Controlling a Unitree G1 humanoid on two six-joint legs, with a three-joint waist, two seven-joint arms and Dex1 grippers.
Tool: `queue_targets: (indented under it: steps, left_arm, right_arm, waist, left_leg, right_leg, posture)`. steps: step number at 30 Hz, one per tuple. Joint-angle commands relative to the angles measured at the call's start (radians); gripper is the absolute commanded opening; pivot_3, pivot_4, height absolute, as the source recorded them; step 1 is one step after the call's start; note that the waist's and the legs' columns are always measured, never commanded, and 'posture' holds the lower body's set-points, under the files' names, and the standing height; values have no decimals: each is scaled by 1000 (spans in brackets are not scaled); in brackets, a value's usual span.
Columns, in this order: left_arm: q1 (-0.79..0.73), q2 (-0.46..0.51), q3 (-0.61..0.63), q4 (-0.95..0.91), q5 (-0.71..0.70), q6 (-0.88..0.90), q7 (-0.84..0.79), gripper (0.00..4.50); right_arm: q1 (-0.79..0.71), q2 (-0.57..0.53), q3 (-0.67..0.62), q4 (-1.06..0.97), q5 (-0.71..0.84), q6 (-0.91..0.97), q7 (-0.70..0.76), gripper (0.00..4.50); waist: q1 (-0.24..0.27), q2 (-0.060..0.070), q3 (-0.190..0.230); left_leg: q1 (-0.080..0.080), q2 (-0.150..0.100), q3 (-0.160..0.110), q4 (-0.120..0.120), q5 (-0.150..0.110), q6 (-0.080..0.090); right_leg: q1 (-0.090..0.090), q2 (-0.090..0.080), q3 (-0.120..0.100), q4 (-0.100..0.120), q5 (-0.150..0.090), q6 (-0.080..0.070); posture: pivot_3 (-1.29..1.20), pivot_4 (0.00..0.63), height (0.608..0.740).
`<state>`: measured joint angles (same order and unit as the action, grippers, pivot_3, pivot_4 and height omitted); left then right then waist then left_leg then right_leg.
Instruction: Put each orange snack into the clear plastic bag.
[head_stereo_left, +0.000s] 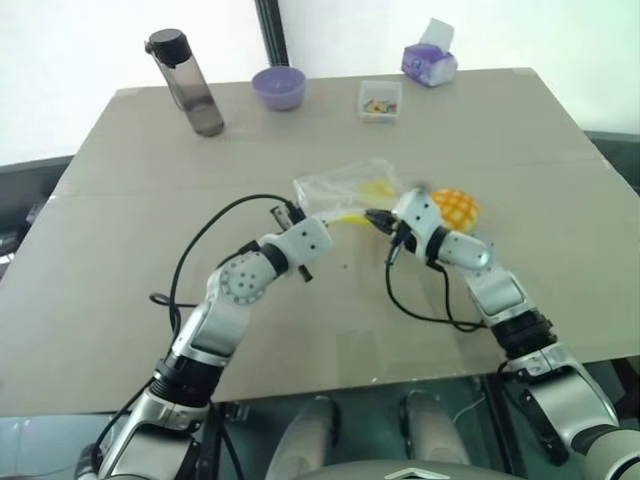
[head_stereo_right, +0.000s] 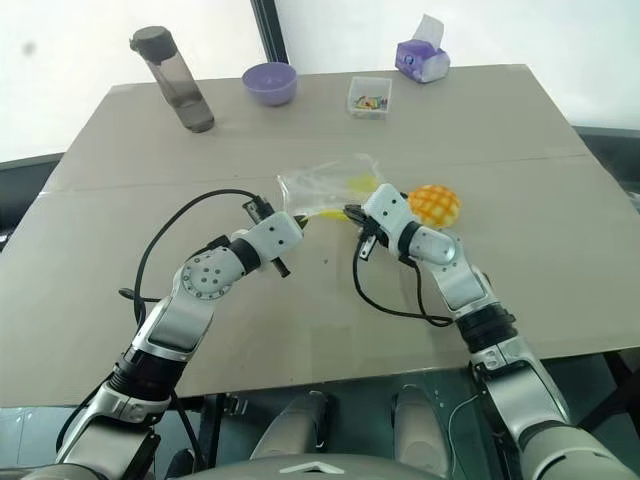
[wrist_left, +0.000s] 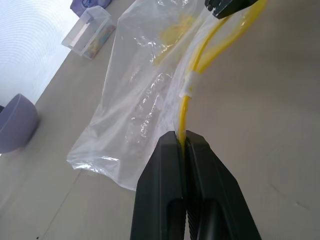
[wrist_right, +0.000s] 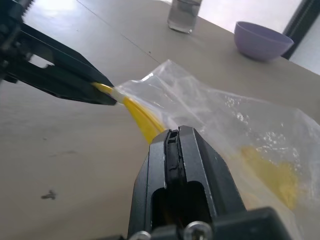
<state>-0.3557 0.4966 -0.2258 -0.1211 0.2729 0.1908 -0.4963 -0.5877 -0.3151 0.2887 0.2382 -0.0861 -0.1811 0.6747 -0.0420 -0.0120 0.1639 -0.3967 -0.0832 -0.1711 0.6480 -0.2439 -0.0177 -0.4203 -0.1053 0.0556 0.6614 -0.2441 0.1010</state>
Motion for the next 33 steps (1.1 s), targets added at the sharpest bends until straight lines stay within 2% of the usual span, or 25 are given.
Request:
queue_targets:
  steps: [1, 6, 15, 21, 28, 31, 32, 33]
  left_arm:
    - [-4, 3, 19, -27, 8, -4, 10, 0]
    - [-6, 2, 17, -23, 6, -7, 8, 0]
    - [-12, -2, 8, -23, -1, -23, -4, 0]
    - [-11, -11, 3, -36, -3, -24, -8, 0]
    - [-14, -24, 4, -35, 6, -16, 1, 0]
    - [-17, -30, 2, -40, 10, -8, 6, 0]
    - [-18, -32, 1, -42, 12, -6, 8, 0]
    - [-18, -34, 1, -42, 14, -4, 9, 0]
  right_arm:
    - [21, -9, -6, -67, 37, -32, 41, 45]
    - [25, -11, -17, -44, 0, 5, 4, 45]
    - [-56, 5, -43, 74, -58, 71, -124, 45]
    - [-131, 41, -1, 206, -160, 60, -215, 45]
    - [-322, 52, 179, 495, -440, -116, -418, 45]
    - [-357, 59, 217, 572, -486, -156, -445, 816]
    - [-364, 61, 220, 589, -491, -166, -453, 1421]
    - [-369, 63, 221, 603, -494, -174, -460, 1691]
  waist:
    - [0, 0, 0]
    - [-2, 0, 0]
    - [-2, 0, 0]
    - [-2, 0, 0]
    - [-14, 0, 0]
    - [-16, 0, 0]
    - [-16, 0, 0]
    - [-16, 0, 0]
  left_leg:
    - [0, 0, 0, 0, 0, 0]
    - [0, 0, 0, 0, 0, 0]
    - [0, 0, 0, 0, 0, 0]
    - [0, 0, 0, 0, 0, 0]
    - [1, 0, 1, 0, 0, 0]
    - [1, 0, 1, 0, 0, 0]
    - [1, 0, 1, 0, 0, 0]
    - [1, 0, 1, 0, 0, 0]
  right_leg:
    - [0, 0, 0, 0, 0, 0]
    - [0, 0, 0, 1, 0, 0]
    - [0, 0, 0, 1, 0, 0]
    - [0, 0, 0, 1, 0, 0]
    - [0, 0, 1, 1, 0, 0]
    - [0, 0, 1, 1, 0, 0]
    - [0, 0, 1, 1, 0, 0]
    - [0, 0, 1, 1, 0, 0]
  posture:
    - [0, 150, 740]
    - [0, 150, 740]
    - [0, 150, 740]
    - [0, 150, 740]
    - [0, 150, 740]
    - [0, 150, 740]
    - [0, 150, 740]
    - [0, 150, 740]
